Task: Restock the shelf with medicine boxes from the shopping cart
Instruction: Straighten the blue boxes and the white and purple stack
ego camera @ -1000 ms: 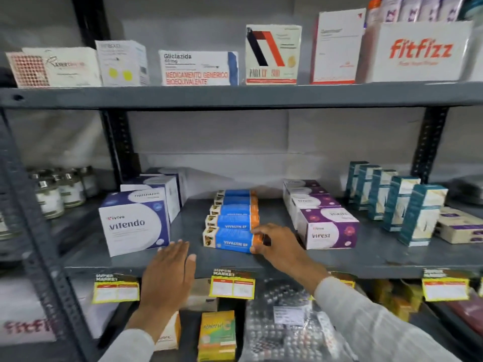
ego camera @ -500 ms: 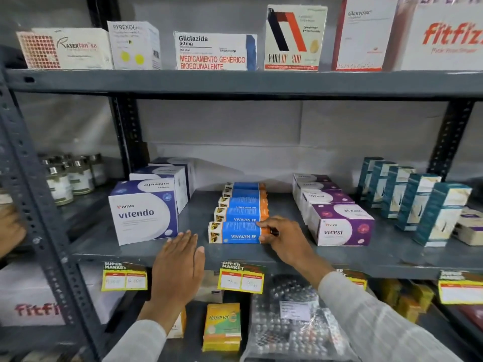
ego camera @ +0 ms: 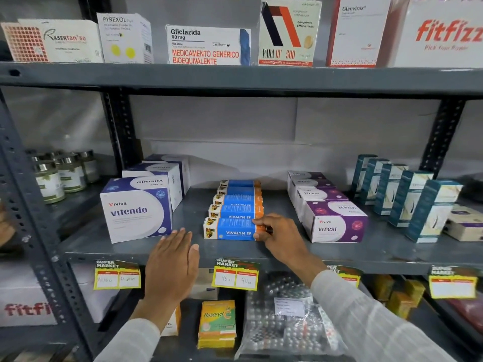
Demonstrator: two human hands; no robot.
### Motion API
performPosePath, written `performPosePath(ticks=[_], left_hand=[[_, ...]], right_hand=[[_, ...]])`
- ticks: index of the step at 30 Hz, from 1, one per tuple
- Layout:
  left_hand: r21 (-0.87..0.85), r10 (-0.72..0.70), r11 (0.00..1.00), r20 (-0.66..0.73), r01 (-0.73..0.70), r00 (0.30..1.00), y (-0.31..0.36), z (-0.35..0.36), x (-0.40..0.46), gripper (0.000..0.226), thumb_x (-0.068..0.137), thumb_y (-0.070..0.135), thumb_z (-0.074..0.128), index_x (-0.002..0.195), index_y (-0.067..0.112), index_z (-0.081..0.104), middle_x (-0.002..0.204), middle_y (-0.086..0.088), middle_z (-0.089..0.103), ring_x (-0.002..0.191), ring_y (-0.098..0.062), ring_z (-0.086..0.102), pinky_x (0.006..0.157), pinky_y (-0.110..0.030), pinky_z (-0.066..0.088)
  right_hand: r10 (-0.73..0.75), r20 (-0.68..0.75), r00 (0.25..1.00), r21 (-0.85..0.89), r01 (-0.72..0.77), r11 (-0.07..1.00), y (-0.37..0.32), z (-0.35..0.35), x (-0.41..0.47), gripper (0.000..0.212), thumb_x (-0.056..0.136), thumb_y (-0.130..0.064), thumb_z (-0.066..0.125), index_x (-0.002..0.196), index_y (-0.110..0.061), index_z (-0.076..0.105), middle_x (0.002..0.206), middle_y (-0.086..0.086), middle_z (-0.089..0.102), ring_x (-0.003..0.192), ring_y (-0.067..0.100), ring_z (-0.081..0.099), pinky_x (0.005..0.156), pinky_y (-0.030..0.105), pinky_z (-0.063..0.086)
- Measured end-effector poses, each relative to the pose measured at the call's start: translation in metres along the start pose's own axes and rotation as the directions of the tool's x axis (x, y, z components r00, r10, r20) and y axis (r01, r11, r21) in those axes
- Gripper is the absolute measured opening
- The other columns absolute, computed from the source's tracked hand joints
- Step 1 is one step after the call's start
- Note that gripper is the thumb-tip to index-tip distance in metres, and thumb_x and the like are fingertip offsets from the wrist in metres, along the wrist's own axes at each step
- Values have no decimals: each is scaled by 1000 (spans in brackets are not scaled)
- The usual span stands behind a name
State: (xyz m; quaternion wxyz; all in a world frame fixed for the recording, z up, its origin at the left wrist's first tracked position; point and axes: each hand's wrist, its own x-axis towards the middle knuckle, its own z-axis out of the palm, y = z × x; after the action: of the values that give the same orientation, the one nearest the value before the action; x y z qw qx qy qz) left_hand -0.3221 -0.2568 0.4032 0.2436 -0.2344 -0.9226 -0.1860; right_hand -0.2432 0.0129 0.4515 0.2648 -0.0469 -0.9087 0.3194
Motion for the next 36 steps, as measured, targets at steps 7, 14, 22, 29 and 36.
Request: performPosePath(ticks=[7, 14, 22, 29, 36], left_hand=[[-26, 3, 1000, 7, -3, 1000, 0, -3, 0, 72, 101, 58, 14, 146, 17, 54, 153, -4, 54, 146, -21, 44, 123, -37, 28], [-550, -275, 833, -326, 55, 905, -21, -55, -14, 44, 101, 41, 45, 131, 18, 66, 129, 5, 67, 120, -11, 60, 89, -17, 48], [-878, -499, 384, 62, 285, 864, -97, -105, 23, 45, 104, 59, 33, 137, 37, 55, 138, 23, 56, 131, 1, 48, 111, -28, 35], [-915, -278, 212, 279, 342, 919, -120, -107, 46, 60, 98, 66, 19, 111, 40, 71, 102, 22, 78, 104, 5, 69, 94, -27, 46], [-912, -222, 184, 325, 367, 919, -151, -97, 64, 87, 90, 73, 16, 147, 18, 51, 135, -2, 65, 112, -8, 64, 90, -23, 47]], right_hand=[[-10, 12, 1000, -26, 10, 1000, -5, -3, -3, 40, 90, -26, 75, 129, -21, 68, 131, -2, 64, 117, 8, 61, 93, 20, 58], [-138, -183, 973, -145, 112, 983, -60, 10, -13, 36, 98, -31, 61, 133, -22, 63, 140, -5, 59, 128, 11, 54, 111, 28, 42], [99, 269, 958, 467, -219, 857, -176, 109, 23, 64, 102, -42, 51, 159, -30, 26, 155, -14, 39, 140, 9, 40, 109, 28, 35], [134, 262, 956, 557, -264, 788, -181, 159, 38, 45, 88, -34, 52, 127, -53, 58, 132, -16, 66, 127, 9, 57, 113, 43, 45], [190, 272, 943, 653, -326, 684, -181, 173, 38, 31, 99, -22, 53, 114, -49, 59, 120, -20, 66, 114, 8, 64, 86, 19, 51]])
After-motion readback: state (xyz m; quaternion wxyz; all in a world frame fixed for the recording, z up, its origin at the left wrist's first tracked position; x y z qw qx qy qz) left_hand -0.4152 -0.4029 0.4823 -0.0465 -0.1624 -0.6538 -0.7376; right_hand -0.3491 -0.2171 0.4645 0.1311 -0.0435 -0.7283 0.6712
